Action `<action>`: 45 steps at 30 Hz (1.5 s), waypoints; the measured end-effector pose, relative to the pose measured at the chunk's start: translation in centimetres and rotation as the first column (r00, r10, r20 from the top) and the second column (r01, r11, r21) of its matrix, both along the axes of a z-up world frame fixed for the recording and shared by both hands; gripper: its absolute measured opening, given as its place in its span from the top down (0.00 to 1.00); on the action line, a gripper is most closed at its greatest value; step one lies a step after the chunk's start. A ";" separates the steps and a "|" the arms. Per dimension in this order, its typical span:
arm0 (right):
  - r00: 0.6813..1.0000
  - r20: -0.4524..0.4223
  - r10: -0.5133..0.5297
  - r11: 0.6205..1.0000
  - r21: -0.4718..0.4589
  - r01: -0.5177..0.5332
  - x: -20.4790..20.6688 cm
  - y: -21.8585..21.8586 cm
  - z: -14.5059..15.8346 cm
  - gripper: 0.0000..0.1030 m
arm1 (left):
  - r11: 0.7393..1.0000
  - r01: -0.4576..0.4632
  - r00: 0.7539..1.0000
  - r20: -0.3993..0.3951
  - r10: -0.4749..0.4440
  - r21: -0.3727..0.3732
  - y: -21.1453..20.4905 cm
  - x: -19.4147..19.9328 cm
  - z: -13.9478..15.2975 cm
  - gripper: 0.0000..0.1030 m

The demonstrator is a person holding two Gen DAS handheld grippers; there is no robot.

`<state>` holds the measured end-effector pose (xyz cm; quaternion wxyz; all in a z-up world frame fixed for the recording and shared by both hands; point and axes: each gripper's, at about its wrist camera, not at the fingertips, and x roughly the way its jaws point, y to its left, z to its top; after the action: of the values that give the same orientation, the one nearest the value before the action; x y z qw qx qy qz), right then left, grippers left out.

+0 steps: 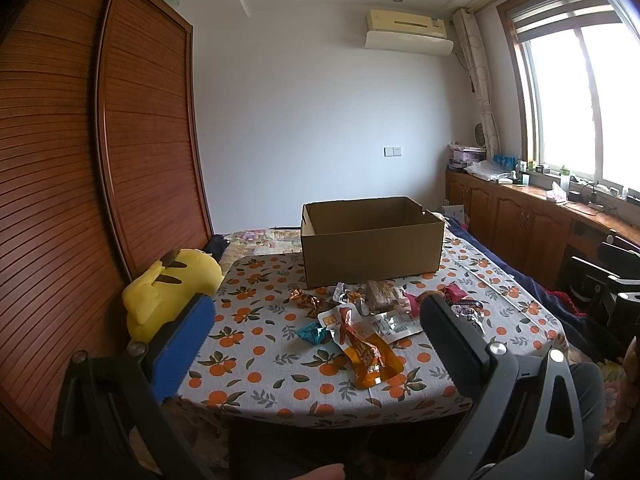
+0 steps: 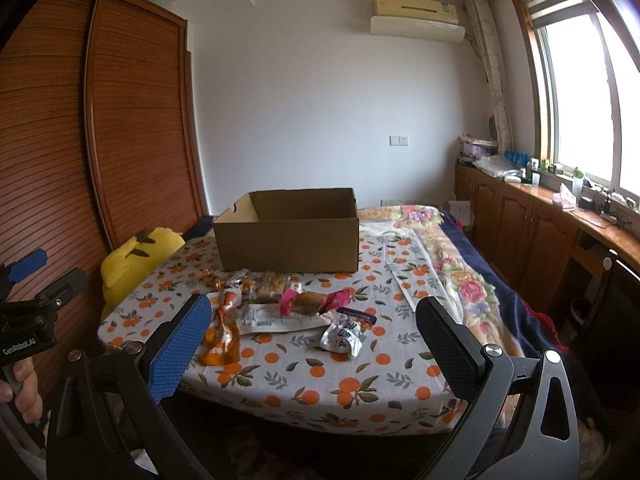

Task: Organize snacks

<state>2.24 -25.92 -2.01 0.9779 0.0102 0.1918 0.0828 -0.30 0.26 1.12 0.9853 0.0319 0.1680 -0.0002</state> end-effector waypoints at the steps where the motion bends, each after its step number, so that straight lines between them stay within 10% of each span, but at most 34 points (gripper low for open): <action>1: 1.000 0.000 0.001 1.000 0.000 -0.001 0.0 0.0 0.0 0.00 | 1.000 0.000 1.000 0.001 0.000 0.000 0.0 0.0 0.0 0.00; 45: 1.000 -0.012 0.002 1.000 0.004 -0.002 -0.2 -0.8 -0.7 0.00 | 1.000 0.009 0.999 -0.034 -0.009 -0.008 0.4 1.1 -0.6 0.00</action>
<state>2.06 -26.77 -2.72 0.9766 0.0124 0.1976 0.0842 0.81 0.71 0.51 0.9824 0.0287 0.1846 -0.0058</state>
